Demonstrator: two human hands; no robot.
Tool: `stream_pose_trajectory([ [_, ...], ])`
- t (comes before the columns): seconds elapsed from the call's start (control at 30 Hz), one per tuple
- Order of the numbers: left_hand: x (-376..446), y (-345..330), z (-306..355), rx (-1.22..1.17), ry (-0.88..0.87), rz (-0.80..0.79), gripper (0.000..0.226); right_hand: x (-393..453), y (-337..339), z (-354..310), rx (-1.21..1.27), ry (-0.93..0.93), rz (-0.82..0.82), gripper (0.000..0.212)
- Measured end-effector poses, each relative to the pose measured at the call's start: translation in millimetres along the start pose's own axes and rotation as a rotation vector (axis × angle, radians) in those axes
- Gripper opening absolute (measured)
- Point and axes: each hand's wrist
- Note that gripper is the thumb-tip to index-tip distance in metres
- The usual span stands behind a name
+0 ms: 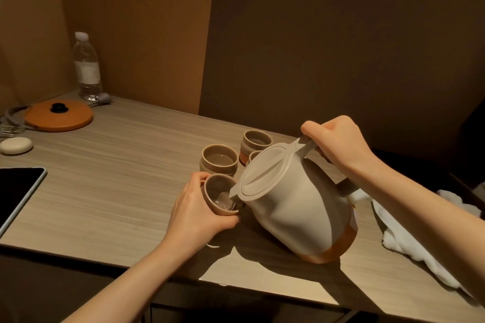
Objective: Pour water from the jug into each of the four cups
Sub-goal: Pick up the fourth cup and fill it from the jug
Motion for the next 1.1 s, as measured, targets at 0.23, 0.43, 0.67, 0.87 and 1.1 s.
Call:
stream_pose_trajectory([
  [0.23, -1, 0, -1, 0.004, 0.008, -0.005, 0.088, 1, -1, 0, -0.002, -0.005, 0.0, 0.045],
  [0.43, -1, 0, -1, -0.009, 0.001, -0.006, 0.086, 2, -1, -1, -0.016, -0.001, -0.009, 0.046],
  [0.67, -2, -1, 0, -0.023, 0.005, -0.012, 0.087, -1, 0, -6, -0.028, 0.018, -0.019, 0.047],
  [0.87, -2, -1, 2, -0.012, 0.009, -0.009, 0.087, -2, 2, -7, -0.03, 0.015, -0.021, 0.05],
  [1.1, -2, -3, 3, -0.022, 0.015, -0.011, 0.089, -4, 6, -11, -0.073, 0.017, -0.016, 0.046],
])
Point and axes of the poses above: each hand's wrist, its own x-axis towards the middle knuckle, its own y-axis out of the back of the hand, z = x × y, and after that the axes turned 15 degrees about -z, right-handed
